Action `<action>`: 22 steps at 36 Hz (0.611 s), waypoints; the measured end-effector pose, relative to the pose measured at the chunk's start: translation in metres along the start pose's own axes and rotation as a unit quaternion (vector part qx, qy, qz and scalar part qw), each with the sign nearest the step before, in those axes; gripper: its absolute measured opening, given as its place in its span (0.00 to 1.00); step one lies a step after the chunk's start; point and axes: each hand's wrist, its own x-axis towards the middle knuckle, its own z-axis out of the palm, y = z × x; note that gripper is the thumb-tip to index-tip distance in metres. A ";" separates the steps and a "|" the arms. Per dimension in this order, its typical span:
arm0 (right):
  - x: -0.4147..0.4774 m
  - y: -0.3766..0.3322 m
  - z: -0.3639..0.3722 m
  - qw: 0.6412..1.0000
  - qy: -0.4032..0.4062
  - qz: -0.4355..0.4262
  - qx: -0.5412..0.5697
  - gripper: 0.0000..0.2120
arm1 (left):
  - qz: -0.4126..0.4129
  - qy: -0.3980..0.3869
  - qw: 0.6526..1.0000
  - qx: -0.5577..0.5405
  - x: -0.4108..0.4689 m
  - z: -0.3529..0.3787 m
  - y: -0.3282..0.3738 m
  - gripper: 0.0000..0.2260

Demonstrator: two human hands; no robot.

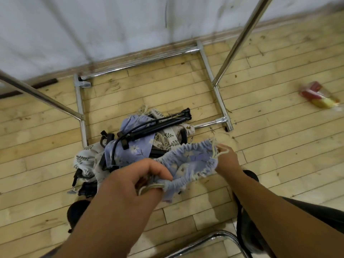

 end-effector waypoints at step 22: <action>-0.191 -0.147 -0.152 0.964 -0.007 -0.229 0.135 0.08 | 0.083 0.050 0.991 0.095 -0.014 -0.015 0.009 0.13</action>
